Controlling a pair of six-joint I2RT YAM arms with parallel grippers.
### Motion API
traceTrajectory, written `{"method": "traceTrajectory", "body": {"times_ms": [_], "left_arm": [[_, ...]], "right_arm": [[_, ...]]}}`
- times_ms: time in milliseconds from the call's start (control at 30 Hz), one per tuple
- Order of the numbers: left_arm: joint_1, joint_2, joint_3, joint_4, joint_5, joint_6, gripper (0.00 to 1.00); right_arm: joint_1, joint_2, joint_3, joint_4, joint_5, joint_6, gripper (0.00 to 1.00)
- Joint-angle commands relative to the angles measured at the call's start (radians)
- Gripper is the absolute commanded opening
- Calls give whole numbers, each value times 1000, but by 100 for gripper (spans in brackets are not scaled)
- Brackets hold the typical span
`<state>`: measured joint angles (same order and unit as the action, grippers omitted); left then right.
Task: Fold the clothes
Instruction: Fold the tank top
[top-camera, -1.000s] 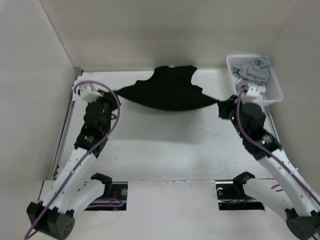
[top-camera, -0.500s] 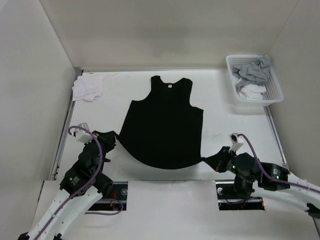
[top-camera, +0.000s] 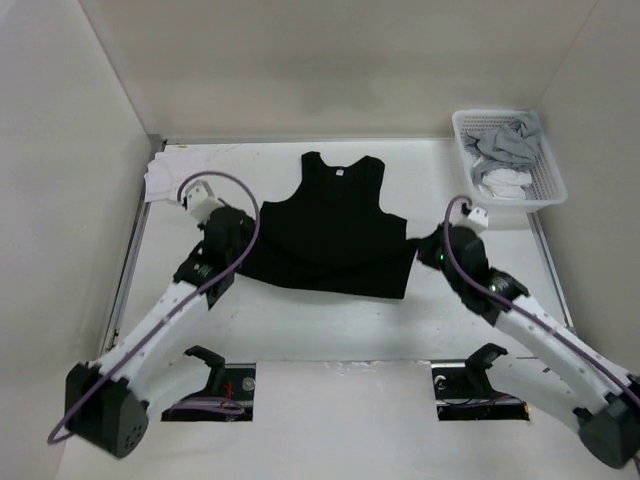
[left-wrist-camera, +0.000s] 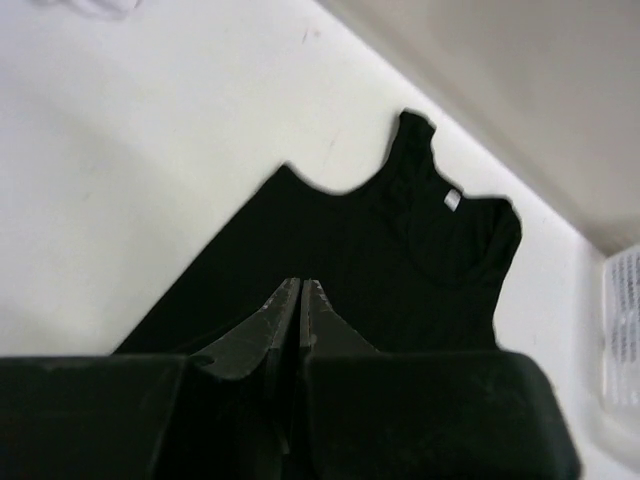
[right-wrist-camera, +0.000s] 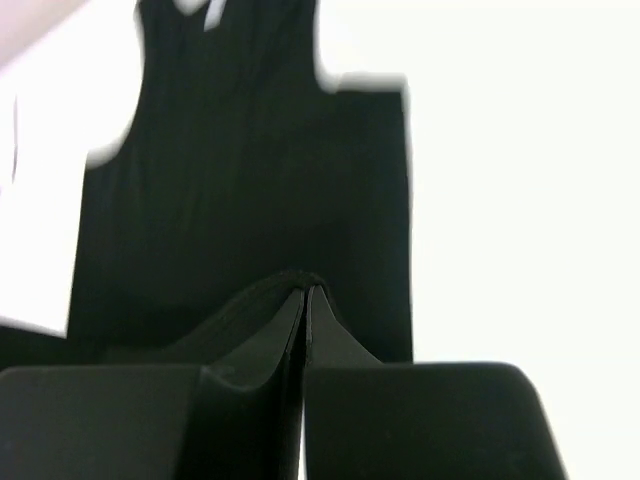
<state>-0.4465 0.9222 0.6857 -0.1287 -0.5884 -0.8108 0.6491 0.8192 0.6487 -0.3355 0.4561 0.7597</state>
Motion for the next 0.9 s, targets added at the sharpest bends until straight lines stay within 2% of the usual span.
{"method": "traceTrajectory", "body": {"times_ms": [0, 100, 200, 367, 500, 567, 633, 667, 700, 800, 867], "left_arm": [[82, 185, 128, 293, 67, 24, 1], [151, 340, 208, 350, 84, 2, 1], [209, 511, 337, 374, 128, 1, 1], [242, 788, 618, 370, 202, 30, 1], [251, 1038, 861, 284, 260, 64, 5], [259, 1133, 945, 259, 257, 62, 11], [272, 1182, 992, 250, 268, 56, 20], [277, 1185, 996, 254, 272, 61, 25], [283, 1170, 980, 262, 268, 67, 29], [292, 1056, 849, 306, 260, 68, 32], [289, 936, 679, 352, 249, 55, 32]], "right_arm": [[-224, 174, 92, 366, -273, -140, 0], [-358, 351, 164, 513, -353, -125, 0], [-443, 497, 270, 576, -408, -105, 0], [-510, 792, 547, 553, -459, -99, 0], [-529, 1071, 805, 477, -496, -91, 2], [-529, 1185, 914, 460, -487, -83, 11], [-529, 1254, 979, 452, -481, -62, 27], [-529, 1262, 983, 455, -478, -51, 36], [-524, 1253, 976, 449, -468, -51, 40], [-516, 1154, 872, 448, -398, -68, 43], [-481, 1045, 752, 464, -352, -79, 43]]}}
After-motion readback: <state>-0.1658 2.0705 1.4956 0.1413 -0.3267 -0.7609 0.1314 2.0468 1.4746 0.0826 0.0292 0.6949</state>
